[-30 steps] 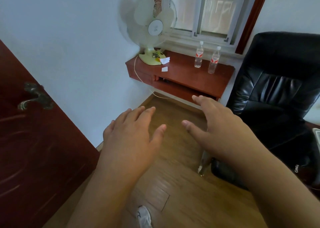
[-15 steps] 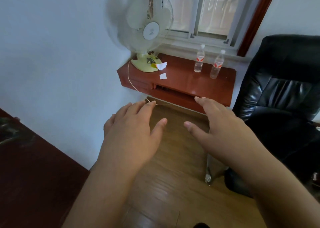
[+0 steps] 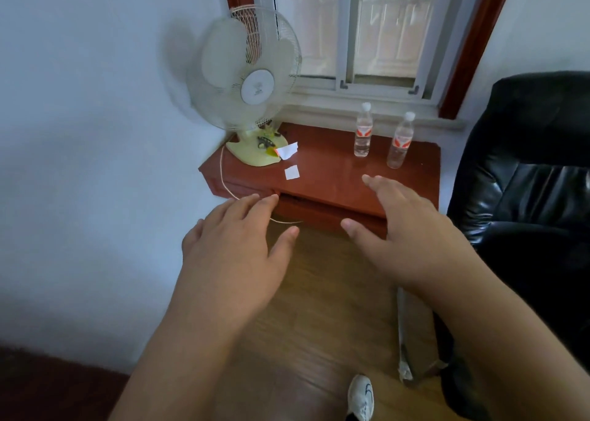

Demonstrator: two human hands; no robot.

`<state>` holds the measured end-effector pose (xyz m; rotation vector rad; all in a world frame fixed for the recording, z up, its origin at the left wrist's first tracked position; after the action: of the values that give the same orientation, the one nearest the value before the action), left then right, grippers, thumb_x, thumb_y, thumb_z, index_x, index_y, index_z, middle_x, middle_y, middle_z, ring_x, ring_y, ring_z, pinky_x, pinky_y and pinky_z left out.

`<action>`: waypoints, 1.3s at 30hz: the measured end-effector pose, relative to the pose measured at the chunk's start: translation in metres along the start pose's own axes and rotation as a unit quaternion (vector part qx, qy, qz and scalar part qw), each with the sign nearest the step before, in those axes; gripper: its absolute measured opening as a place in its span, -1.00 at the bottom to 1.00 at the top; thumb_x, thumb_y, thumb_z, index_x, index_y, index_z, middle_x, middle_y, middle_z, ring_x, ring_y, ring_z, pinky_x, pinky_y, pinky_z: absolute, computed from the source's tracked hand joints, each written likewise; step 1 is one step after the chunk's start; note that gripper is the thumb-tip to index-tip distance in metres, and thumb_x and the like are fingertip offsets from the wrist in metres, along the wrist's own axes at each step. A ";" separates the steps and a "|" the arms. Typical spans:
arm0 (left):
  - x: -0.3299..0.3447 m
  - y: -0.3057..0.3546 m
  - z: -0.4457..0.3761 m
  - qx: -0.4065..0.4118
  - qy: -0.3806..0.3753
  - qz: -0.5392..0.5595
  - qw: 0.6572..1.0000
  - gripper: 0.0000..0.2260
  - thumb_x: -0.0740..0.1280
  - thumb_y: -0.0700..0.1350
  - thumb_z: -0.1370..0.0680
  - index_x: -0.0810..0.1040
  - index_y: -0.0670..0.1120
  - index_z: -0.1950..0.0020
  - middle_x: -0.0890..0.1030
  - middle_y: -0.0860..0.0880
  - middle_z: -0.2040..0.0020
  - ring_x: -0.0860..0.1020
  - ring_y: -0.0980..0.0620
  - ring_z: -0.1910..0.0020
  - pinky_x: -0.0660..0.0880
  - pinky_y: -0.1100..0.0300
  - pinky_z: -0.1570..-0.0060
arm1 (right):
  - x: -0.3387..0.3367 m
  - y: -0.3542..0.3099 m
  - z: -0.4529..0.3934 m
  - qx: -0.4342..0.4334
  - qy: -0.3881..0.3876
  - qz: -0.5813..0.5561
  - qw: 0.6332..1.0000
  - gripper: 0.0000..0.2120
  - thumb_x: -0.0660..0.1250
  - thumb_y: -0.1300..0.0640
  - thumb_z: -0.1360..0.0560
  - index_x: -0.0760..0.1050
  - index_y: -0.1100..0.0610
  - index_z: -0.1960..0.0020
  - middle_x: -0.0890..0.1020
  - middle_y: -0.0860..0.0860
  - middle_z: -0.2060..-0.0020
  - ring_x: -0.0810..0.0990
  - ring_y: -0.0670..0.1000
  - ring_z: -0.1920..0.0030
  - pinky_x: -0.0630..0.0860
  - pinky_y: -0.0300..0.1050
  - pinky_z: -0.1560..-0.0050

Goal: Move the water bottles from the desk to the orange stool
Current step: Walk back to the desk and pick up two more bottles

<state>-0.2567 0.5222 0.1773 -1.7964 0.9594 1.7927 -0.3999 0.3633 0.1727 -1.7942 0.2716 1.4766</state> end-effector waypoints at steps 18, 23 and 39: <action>0.037 0.091 -0.230 0.048 0.001 0.030 0.998 -0.46 0.02 0.36 -0.60 0.18 0.28 -0.57 0.27 0.20 -0.56 0.16 0.10 -0.56 0.23 -0.09 -0.45 | -0.045 0.097 -0.210 0.035 0.035 0.015 0.999 -0.30 0.21 -0.37 -0.52 0.09 -0.15 -0.55 0.33 -0.12 -0.50 0.37 0.01 -0.45 0.40 0.14 -0.39; 0.052 0.110 -0.300 0.101 -0.011 0.038 0.994 -0.45 0.04 0.35 -0.60 0.17 0.26 -0.58 0.24 0.21 -0.57 0.14 0.10 -0.58 0.21 -0.08 -0.48 | -0.048 0.122 -0.259 0.093 0.053 0.037 0.994 -0.28 0.19 -0.37 -0.52 0.04 -0.17 -0.57 0.26 -0.12 -0.54 0.33 0.03 -0.48 0.35 0.09 -0.38; 0.100 0.128 -0.538 0.240 -0.043 0.054 0.968 -0.47 0.10 0.33 -0.60 0.20 0.24 -0.56 0.33 0.17 -0.53 0.26 0.05 -0.52 0.28 -0.07 -0.43 | -0.027 0.173 -0.414 0.257 0.106 0.027 0.960 -0.30 0.22 -0.40 -0.48 0.13 -0.18 -0.52 0.36 -0.14 -0.48 0.45 0.03 -0.37 0.48 0.15 -0.30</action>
<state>0.0139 0.0307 0.1415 -1.3759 1.3398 1.5130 -0.2076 -0.0408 0.1319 -1.5191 0.7457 1.1138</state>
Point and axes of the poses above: each hand's wrist, its own z-axis away from the middle knuckle, its own x-axis out of the palm, y = z × x, the point moved 6 cm from there along -z, towards the middle knuckle
